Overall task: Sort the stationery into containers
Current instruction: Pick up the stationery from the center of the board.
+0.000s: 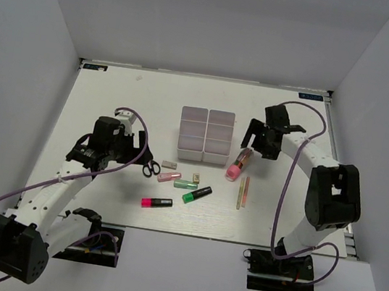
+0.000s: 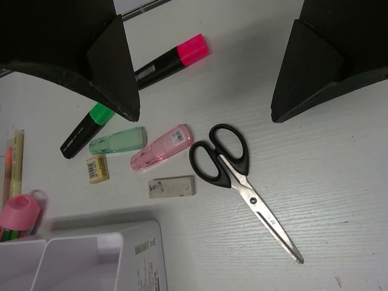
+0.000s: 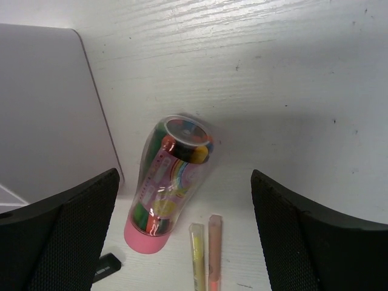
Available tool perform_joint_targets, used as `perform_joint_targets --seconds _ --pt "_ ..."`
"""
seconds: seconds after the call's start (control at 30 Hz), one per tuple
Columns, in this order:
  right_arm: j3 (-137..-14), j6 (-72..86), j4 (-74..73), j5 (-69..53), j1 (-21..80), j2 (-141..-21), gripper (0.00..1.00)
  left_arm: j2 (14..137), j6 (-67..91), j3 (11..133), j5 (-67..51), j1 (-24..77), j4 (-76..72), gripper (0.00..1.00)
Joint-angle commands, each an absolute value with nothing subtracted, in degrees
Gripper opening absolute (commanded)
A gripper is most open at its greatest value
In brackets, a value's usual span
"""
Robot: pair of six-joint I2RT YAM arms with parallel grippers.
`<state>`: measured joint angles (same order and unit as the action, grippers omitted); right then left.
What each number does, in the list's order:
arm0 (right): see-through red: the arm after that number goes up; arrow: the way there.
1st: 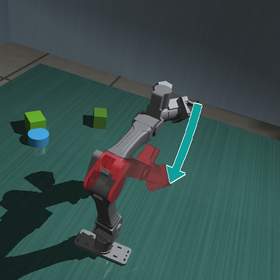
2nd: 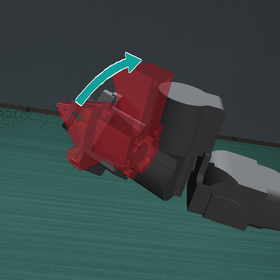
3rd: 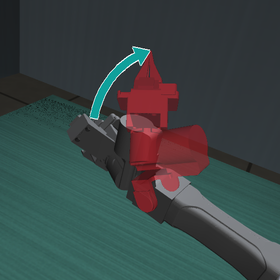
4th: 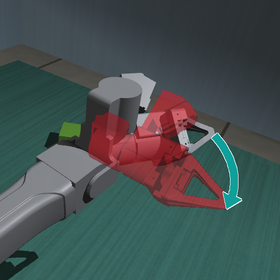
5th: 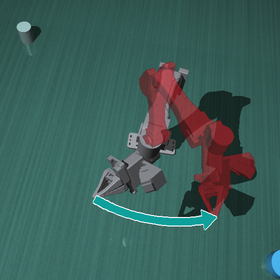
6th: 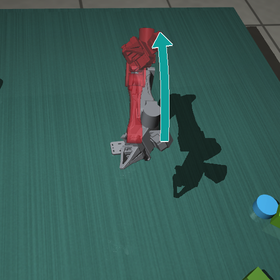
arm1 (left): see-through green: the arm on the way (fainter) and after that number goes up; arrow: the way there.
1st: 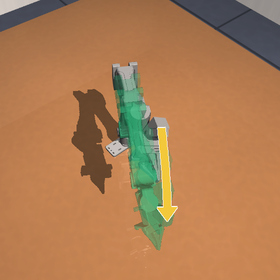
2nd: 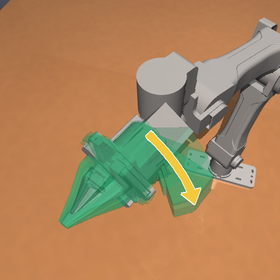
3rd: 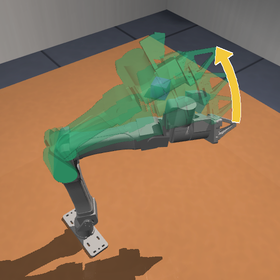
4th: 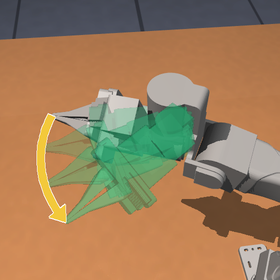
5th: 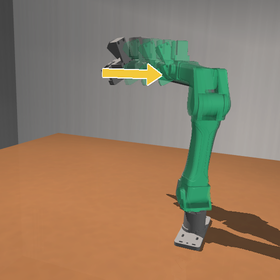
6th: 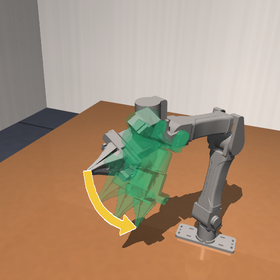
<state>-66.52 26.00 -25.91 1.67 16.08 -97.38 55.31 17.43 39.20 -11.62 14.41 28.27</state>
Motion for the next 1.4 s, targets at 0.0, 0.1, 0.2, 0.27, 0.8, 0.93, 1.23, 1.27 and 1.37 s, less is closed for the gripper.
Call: perform_joint_targets --seconds 0.0,0.1,0.2,0.27,0.8,0.93,1.23,1.27,1.37 --pt "-66.53 30.49 -26.01 6.59 18.19 -95.01 0.9 53.79 17.23 41.31 -12.74 14.33 28.21 1.0" --pt "-68.46 32.86 -27.51 8.52 19.6 -97.55 0.9 53.96 16.96 41.31 -12.66 14.24 28.12 1.0" --pt "-68.9 33.92 -28.56 8.35 20.57 -99.14 0.9 54.05 16.96 41.31 -12.48 14.24 28.04 1.0" --pt "-68.99 34.36 -28.83 8.35 20.92 -100.54 0.9 54.14 16.79 41.4 -12.39 14.24 28.21 1.0" --pt "-69.35 36.12 -29.27 8.88 21.53 -106.17 0.71 54.49 16.53 41.48 -12.04 14.33 28.39 1.0" --pt "-69.17 36.3 -29.18 8.18 21.18 -106.35 0.71 54.32 16.52 41.4 -12.13 14.33 28.56 1.0" --pt "-68.47 36.39 -28.39 6.33 20.92 -107.14 0.12 54.14 16.44 41.4 -11.87 14.33 28.39 1.0" --pt "-68.21 36.13 -28.39 6.24 20.83 -106.96 0.05 54.23 16.44 41.31 -11.69 14.24 28.39 1.0" --pt "-66.54 34.64 -27.16 6.41 20.48 -104.86 0.0 54.14 16.35 41.4 -11.69 14.33 28.56 1.0"
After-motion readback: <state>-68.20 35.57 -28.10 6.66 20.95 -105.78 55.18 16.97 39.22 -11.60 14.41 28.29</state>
